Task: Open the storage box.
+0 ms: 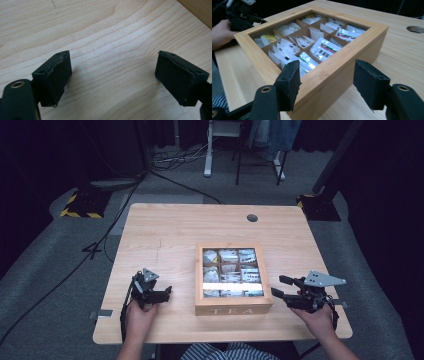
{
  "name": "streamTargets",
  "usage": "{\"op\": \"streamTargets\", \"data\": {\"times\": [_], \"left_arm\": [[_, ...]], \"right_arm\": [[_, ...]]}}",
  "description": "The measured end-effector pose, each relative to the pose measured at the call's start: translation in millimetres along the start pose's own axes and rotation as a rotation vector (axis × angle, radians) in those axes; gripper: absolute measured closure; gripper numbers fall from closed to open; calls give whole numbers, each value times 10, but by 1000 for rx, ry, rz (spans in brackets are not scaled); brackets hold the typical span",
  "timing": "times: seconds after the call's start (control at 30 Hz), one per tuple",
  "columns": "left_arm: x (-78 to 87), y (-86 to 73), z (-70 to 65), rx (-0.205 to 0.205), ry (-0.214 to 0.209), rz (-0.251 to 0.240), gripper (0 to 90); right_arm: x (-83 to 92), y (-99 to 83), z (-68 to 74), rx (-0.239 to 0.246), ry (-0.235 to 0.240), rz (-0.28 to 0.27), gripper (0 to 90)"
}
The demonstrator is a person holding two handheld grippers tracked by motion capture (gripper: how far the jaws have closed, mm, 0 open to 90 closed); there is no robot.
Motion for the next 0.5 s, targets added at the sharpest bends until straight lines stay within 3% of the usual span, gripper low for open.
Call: {"op": "streamTargets", "data": {"times": [0.1,0.17,0.27,0.3,0.47,0.5], "left_arm": [[0,0,0,0,0,0,145],[0,0,0,0,0,0,145],[0,0,0,0,0,0,145],[0,0,0,0,0,0,145],[0,-1,-2,1,-1,0,145],[0,0,-1,1,-1,0,145]], "right_arm": [[-43,-7,65,-48,78,3,294],[-69,-24,94,-24,62,28,283],[-93,-40,116,-28,73,61,278],[-114,-52,132,-56,96,94,263],[-140,-64,168,-47,99,142,258],[-161,-83,174,-44,104,171,251]]}}
Point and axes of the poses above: each handheld gripper's, and its own axes: x roughly backward along the jaws, y roughly out of its top, z roughly to its left, the point moved 3 cm from there along -x, roughly forward along the jaws, and after that the axes turned 11 degrees about -z, right-handed, at the moved point
